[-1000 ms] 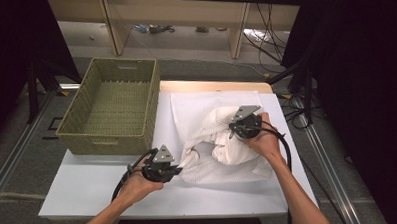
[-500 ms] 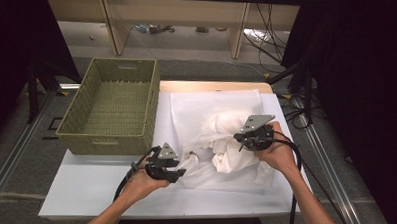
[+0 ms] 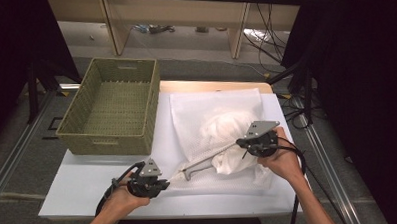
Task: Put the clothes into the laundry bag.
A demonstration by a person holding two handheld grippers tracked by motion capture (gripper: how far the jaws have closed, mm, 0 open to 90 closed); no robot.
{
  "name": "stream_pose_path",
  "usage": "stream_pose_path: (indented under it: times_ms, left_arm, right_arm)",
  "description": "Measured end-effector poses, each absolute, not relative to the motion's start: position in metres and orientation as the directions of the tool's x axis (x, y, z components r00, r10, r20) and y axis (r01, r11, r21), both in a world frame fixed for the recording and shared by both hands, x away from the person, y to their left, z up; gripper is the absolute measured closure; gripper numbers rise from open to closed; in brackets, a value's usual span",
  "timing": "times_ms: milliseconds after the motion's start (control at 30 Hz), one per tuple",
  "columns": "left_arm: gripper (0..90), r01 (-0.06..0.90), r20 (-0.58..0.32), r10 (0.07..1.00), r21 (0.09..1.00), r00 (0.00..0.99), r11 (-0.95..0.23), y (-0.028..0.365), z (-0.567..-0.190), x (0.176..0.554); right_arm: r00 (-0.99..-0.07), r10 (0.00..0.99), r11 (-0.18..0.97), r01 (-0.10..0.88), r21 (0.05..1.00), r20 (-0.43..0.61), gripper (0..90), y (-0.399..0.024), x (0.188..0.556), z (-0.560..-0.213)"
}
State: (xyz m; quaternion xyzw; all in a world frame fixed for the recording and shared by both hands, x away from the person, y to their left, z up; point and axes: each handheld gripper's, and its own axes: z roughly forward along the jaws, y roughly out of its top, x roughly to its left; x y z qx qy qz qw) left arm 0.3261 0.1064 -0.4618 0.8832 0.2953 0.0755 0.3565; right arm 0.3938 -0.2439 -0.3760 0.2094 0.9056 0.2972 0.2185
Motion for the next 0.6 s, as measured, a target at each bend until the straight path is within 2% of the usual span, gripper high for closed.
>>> stream_pose_path:
  times_ms: [33,67,200,267,333,367,433,600]
  left_arm:
    - [82.8,0.466,-0.077,0.572,0.673,0.816,-0.574,0.104,-0.461,0.325]
    - [81.8,0.457,-0.079,0.559,0.676,0.825,-0.578,0.103,-0.461,0.325]
    - [81.6,0.437,-0.065,0.541,0.673,0.839,-0.597,0.101,-0.461,0.323]
    - [79.4,0.456,-0.069,0.559,0.663,0.826,-0.593,0.101,-0.464,0.323]
    - [68.4,0.456,-0.042,0.584,0.67,0.811,-0.585,0.1,-0.461,0.324]
    - [64.8,0.442,-0.023,0.593,0.689,0.805,-0.574,0.098,-0.458,0.324]
    - [63.1,0.406,-0.007,0.588,0.729,0.809,-0.55,0.091,-0.446,0.322]
    - [60.7,0.37,-0.063,0.497,0.749,0.865,-0.549,0.055,-0.437,0.317]
  right_arm:
    - [-0.828,0.485,0.746,0.223,0.628,-0.282,90.0,-0.243,0.391,-0.374]
    - [-0.826,0.494,0.741,0.236,0.629,-0.271,90.0,-0.243,0.385,-0.372]
    - [-0.848,0.464,0.744,0.216,0.633,-0.257,90.0,-0.247,0.362,-0.371]
    - [-0.862,0.448,0.751,0.217,0.624,-0.239,90.0,-0.249,0.352,-0.376]
    - [-0.868,0.446,0.758,0.235,0.608,-0.219,90.0,-0.251,0.347,-0.386]
    - [-0.866,0.45,0.757,0.242,0.607,-0.217,90.0,-0.252,0.348,-0.391]
    - [-0.861,0.459,0.757,0.251,0.603,-0.217,90.0,-0.253,0.354,-0.397]
    - [-0.848,0.481,0.743,0.259,0.617,-0.224,90.0,-0.252,0.365,-0.396]
